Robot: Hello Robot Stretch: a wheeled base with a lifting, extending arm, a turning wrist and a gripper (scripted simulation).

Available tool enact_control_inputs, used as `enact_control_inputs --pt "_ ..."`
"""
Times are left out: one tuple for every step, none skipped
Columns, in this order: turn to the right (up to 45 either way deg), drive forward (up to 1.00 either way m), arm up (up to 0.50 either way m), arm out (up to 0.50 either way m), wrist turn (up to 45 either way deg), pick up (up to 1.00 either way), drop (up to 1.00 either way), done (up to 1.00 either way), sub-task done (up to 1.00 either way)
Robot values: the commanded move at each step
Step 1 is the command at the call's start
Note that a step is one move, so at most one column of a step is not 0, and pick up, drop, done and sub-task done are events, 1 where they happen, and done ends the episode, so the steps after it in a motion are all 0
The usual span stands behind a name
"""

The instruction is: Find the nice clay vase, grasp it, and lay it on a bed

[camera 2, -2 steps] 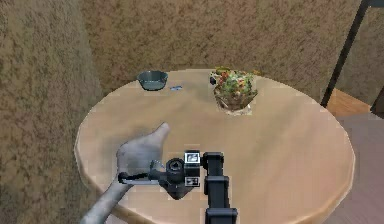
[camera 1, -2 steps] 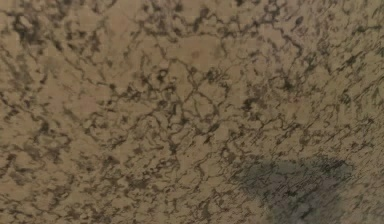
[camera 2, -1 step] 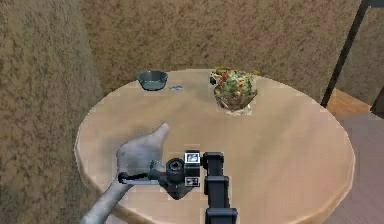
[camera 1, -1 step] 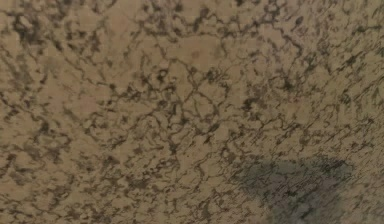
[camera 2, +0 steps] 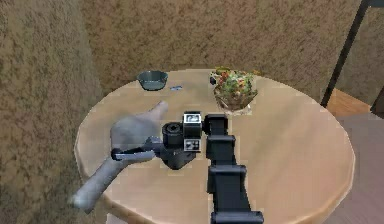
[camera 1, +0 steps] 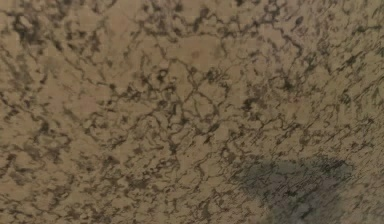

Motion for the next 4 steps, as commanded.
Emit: enact_control_inputs --pt "0.0 0.0 0.08 0.0 0.0 0.0 0.0 0.0 0.0" --pt "0.0 0.0 0.0 0.0 -45.0 0.0 0.0 0.0 0.0" --pt "0.0 0.0 0.0 0.0 -39.0 0.0 0.0 0.0 0.0" --pt "0.0 0.0 0.0 -0.2 0.0 0.0 0.0 0.0 0.0"
